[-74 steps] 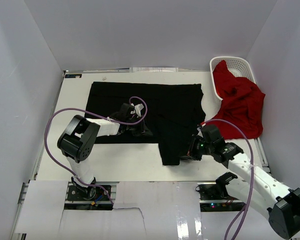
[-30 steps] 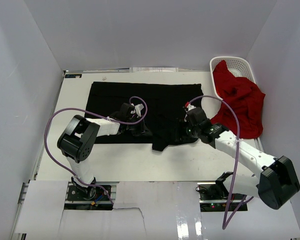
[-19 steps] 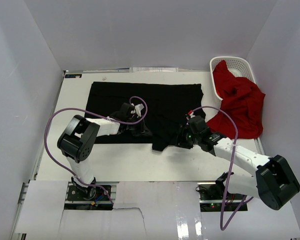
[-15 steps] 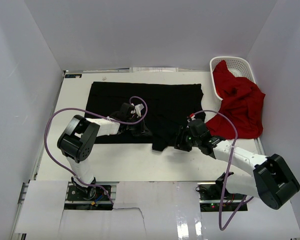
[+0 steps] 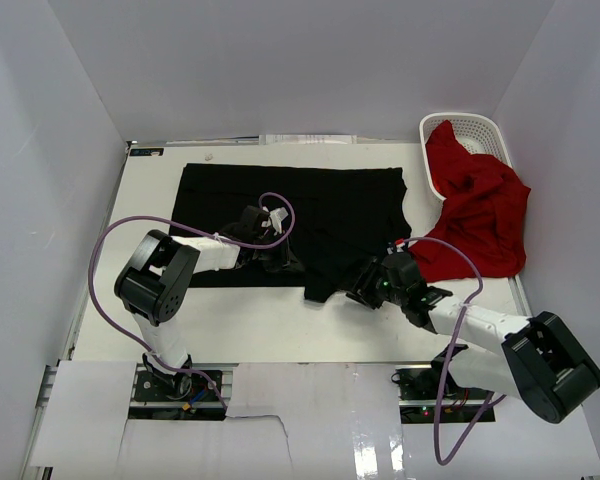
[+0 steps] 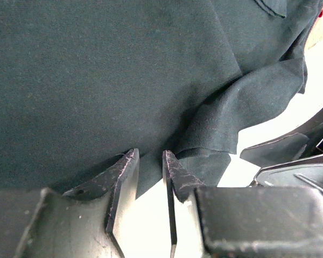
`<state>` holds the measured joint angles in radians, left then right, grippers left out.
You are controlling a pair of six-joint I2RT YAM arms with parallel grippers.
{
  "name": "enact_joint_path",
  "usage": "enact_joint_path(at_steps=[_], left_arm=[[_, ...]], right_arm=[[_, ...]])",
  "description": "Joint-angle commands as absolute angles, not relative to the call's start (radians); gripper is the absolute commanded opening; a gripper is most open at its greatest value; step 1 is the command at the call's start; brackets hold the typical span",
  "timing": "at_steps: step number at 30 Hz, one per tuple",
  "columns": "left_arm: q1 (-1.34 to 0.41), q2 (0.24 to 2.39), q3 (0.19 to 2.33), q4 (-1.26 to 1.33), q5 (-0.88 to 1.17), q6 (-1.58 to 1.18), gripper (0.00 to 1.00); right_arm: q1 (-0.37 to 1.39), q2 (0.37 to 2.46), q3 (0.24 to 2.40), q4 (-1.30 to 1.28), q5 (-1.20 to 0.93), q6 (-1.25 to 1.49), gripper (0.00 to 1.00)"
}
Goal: Fold and stack the t-shirts
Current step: Grap the side of the flattened tshirt closest away from the robot with both arms
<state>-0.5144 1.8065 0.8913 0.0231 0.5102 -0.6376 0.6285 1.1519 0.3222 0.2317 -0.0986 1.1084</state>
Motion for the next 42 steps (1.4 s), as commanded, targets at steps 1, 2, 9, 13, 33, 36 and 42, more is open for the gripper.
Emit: enact_joint_path(at_steps=[1,2,9,13,33,36,42], left_arm=[[-0.520,1.764,0.896,0.029,0.517,-0.637,0.36],[-0.520,1.764,0.896,0.029,0.518,-0.637,0.36],[-0.520,1.761,0.893,0.026,0.515,-0.632,0.36],[-0.520,1.764,0.893,0.025,0.517,-0.632,0.36],[-0.520,1.766,0.888,0.028,0.515,-0.632,0.35],[-0.520,1.766,0.888,0.026,0.517,-0.627,0.36],[-0.520,1.763,0.887,0.023,0.514,-0.626,0.35]], right_arm=[[0.624,1.182,0.345,0.331,-0.061,1.154,0.48],[0.624,1.195,0.350,0.339,-0.067,1.160,0.48],[0.624,1.281,0.360,0.419,-0.071,1.193,0.47],[0.624,1.325,0.393,0.443,-0.061,1.190,0.46],[0.614,1.434,0.459,0.488,-0.072,1.192,0.26],[0.614,1.439,0.468,0.488,-0.078,1.189,0.16],[0.614,1.430,0.480,0.460,-0.095,1.177,0.23]])
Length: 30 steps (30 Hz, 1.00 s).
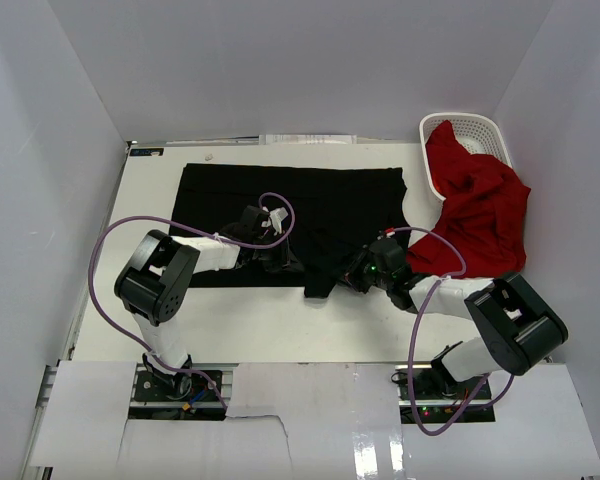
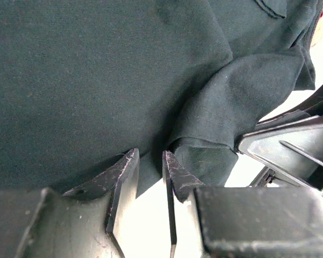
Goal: Fold and stack the t-shirts
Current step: Grap the side of the flattened tshirt closest away from the robot with both arms
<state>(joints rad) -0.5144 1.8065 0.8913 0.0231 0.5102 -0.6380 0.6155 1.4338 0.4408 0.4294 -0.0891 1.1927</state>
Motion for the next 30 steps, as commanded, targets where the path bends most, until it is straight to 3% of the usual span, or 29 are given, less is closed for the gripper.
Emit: enact_joint_path(at_steps=[1,2,7,14,15,22,30], left_arm=[[-0.520,1.764,0.888,0.023,0.515,-0.626,0.35],[-0.520,1.764,0.888,0.023,0.515,-0.626,0.35],[-0.520,1.764,0.890,0.021,0.515,-0.627,0.35],[-0.520,1.764,0.893,0.017,0.514,-0.626,0.35],[-0.520,1.761,0.894,0.017,0.514,-0.626,0.35],[-0.520,1.758,0.888,0.017,0.512,-0.624,0.35],[-0.520,1.755,0.902,0.006,0.506,-0.617,0.35]], right_arm=[[0.615,1.428,0.482,0.457,-0.103,1.172,0.26],[0.614,1.425,0.482,0.456,-0.104,1.172,0.31],[0.614,1.420,0.492,0.437,-0.112,1.167,0.32],[0.614,1.411,0.495,0.434,-0.103,1.163,0.18],[0.614,1.416,0.497,0.434,-0.103,1.157,0.09],[0.614,1.419,0.505,0.413,-0.135,1.157,0.08],[0.612,1.088,0.477,0.060,-0.107,1.098,0.08]])
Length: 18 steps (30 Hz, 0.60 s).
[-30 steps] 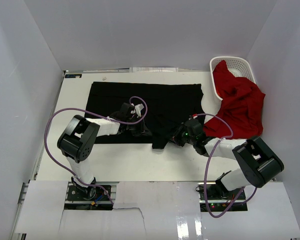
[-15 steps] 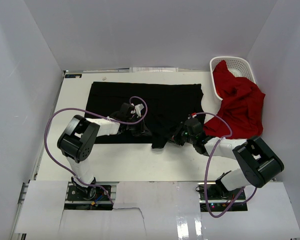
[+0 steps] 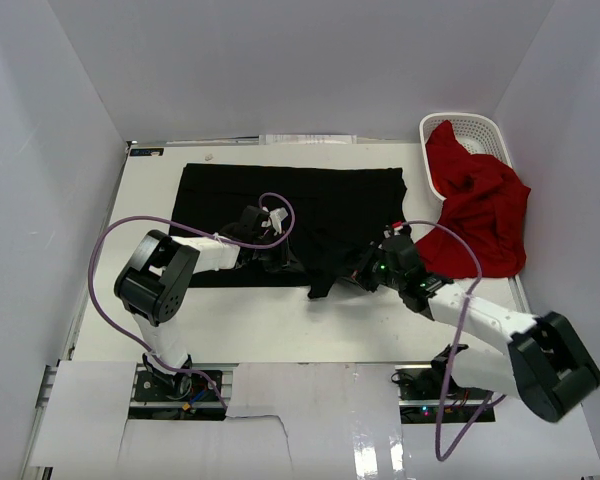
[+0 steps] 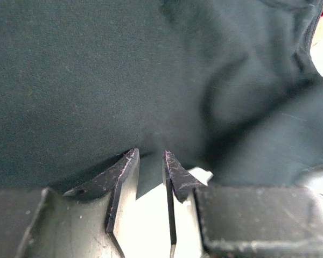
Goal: Fold and stack the t-shirts
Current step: Grap the side of the flattened tshirt closest away from the robot with both arms
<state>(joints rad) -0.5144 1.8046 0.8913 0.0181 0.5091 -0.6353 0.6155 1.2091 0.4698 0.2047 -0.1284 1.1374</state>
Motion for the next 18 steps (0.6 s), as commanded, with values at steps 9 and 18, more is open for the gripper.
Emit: enact_joint_path(at_steps=[9,18], left_arm=[[-0.520,1.772,0.910,0.017,0.512,-0.620,0.35],[-0.520,1.772,0.904,0.018,0.511,-0.618,0.35]], right_arm=[[0.612,0.736,0.373,-0.348,-0.038,1.046,0.08],[0.612,0.580,0.360,-0.567,-0.040,1.046,0.08]])
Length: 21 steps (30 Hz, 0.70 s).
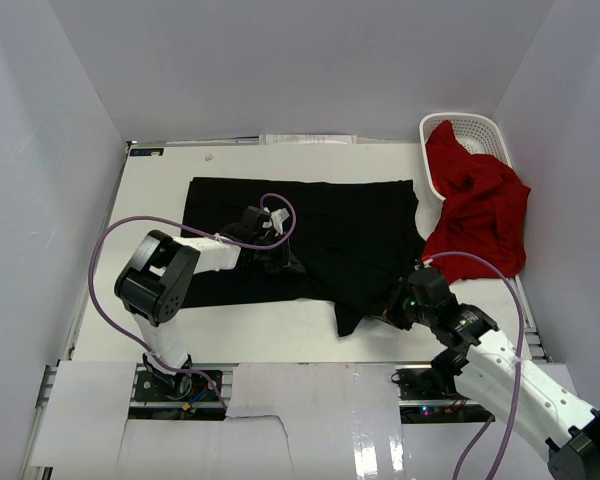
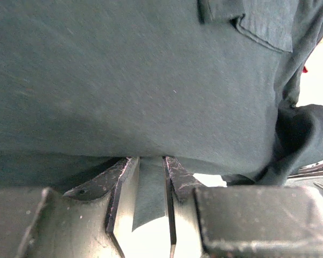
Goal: Fold and stack the t-shirts
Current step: Grap the side of the flattened tshirt closest away from the robot with both arms
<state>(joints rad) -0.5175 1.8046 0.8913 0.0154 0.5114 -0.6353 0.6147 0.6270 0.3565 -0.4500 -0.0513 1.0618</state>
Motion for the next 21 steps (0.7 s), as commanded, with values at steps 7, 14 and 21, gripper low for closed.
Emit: enact_joint_path(at_steps=[7,14,21], left_arm=[[-0.520,1.783,0.913,0.021,0.528,-0.626,0.35],[-0.525,1.651,0.939,-0.072,0.633,-0.679,0.34],[-0.538,1.520,1.057,-0.219,0.621,-0.652,0.45]], right_arm=[[0.612,0.566,0.325,-0.574,-0.048,1.054,0.08],[0.612,0.647,0.337,-0.508,-0.032,1.040,0.08],[0.612,0.683,0.327,-0.456,-0.048,1.040,0.08]])
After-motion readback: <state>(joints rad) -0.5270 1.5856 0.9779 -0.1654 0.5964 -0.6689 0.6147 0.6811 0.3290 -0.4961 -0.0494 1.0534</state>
